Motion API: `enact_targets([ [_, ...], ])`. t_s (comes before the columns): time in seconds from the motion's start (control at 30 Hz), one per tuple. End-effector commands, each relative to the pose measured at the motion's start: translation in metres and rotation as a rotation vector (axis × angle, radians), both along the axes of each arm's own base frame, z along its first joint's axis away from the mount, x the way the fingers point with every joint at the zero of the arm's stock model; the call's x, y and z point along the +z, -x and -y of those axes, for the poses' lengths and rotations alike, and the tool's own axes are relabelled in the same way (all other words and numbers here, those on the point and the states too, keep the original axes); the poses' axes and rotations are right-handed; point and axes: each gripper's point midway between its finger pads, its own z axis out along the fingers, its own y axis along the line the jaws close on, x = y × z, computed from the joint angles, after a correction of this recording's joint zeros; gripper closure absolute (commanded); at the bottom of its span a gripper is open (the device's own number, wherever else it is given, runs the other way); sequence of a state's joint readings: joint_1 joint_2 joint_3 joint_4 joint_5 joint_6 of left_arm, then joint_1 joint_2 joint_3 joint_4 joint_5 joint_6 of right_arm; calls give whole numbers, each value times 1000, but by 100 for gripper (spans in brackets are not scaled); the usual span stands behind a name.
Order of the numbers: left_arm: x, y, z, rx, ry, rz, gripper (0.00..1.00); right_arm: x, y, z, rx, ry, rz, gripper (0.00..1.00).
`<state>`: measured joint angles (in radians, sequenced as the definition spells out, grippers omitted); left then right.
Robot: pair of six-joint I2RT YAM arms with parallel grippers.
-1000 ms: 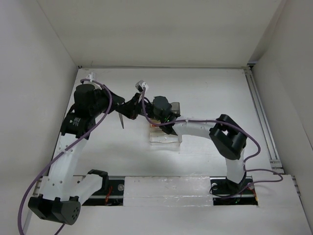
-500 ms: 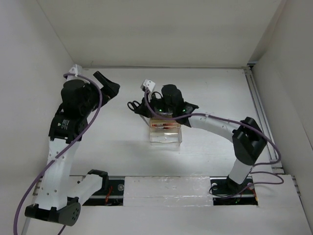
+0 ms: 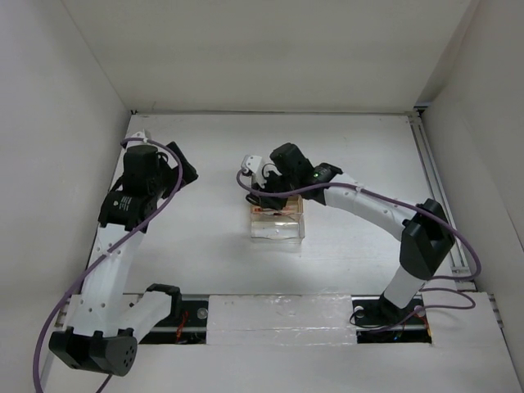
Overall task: Sort the stationery into containers
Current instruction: Place the scissors in the storage box.
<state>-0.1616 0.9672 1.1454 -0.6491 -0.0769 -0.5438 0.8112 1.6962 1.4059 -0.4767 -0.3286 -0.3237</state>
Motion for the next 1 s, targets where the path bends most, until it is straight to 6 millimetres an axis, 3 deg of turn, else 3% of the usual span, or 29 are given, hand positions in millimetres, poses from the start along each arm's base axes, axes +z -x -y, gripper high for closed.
enact_targets([
  [0.0,12,-1,-11,5,-68,58,0,7,8,17,24,40,25,100],
  [0.1,1,1,-12,-7,-88,32,0,-10,12,26,25,84,9,100],
  [0.37,-14,0,-10,-21,-92,22,0,-19,24,33,48,93,-17,100],
  [0.6,-16,0,-9,-28,-86,31,0,-29,28,20,89,87,-24,100],
  [0.8,-16,0,-9,-28,-86,31,0,-14,25,9,118,75,-3,100],
  [0.97,-16,0,-7,-41,-88,31,0,-28,21,5,119,98,-26,100],
])
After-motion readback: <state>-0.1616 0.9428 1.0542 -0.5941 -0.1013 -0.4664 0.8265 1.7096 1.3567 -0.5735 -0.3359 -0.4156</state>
